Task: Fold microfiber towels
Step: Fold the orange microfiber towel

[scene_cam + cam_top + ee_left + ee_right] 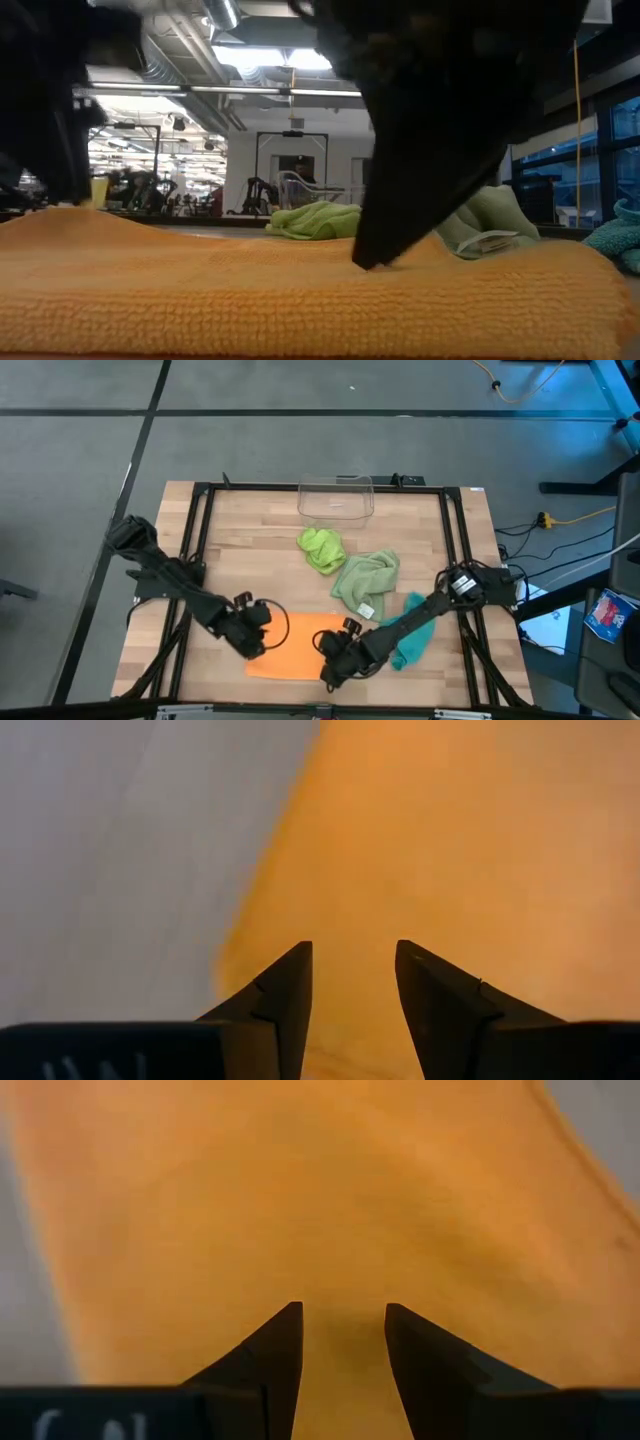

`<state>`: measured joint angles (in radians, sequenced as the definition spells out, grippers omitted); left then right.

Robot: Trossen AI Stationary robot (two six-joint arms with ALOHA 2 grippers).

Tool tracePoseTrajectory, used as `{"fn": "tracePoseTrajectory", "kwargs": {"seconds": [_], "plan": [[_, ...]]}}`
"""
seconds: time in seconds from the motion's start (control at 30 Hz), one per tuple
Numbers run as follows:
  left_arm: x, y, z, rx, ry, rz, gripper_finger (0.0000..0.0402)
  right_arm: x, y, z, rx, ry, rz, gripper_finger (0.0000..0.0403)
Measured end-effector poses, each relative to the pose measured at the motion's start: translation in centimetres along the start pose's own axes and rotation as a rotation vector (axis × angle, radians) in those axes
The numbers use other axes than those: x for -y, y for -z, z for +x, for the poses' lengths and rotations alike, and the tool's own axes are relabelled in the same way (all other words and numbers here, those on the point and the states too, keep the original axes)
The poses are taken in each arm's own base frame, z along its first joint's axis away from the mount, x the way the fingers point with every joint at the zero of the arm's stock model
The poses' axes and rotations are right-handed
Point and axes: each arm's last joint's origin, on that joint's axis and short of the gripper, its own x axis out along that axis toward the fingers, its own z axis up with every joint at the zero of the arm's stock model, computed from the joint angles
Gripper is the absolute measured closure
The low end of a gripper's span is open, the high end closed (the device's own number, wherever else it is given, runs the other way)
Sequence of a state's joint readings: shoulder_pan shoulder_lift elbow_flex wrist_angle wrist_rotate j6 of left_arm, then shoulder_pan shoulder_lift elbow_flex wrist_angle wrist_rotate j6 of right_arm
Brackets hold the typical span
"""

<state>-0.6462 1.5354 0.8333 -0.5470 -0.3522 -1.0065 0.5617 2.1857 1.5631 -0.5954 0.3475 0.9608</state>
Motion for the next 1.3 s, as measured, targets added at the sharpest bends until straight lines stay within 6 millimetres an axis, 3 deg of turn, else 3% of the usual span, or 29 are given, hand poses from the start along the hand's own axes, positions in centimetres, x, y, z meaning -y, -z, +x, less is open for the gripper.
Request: {"fn": "tracePoseTrajectory", "kwargs": {"seconds": [0.17, 0.33, 0.77, 1.0, 1.3], "plan": [[0.0, 0.2, 3.2, -0.109, 0.017, -0.031, 0.0264, 1.4, -0.8, 0.5, -0.041, 0.062, 0.007, 0.0256], [0.8, 0.3, 4.1, -0.125, 0.067, -0.078, 0.0264, 2.6, -2.0, 1.8, -0.064, 0.088, -0.040, 0.0256], [3.2, 1.5, 3.3, -0.099, 0.238, -0.126, 0.0264, 7.4, -6.8, 4.8, -0.032, 0.166, -0.145, 0.0256], [3.7, 1.8, 2.9, -0.101, 0.277, -0.142, 0.0264, 9.9, -10.6, 6.2, 0.062, 0.089, -0.256, 0.0256], [3.9, 1.3, 0.0, -0.053, 0.375, -0.145, 0.0264, 13.1, -13.6, 7.2, 0.095, -0.028, -0.279, 0.0256]]}}
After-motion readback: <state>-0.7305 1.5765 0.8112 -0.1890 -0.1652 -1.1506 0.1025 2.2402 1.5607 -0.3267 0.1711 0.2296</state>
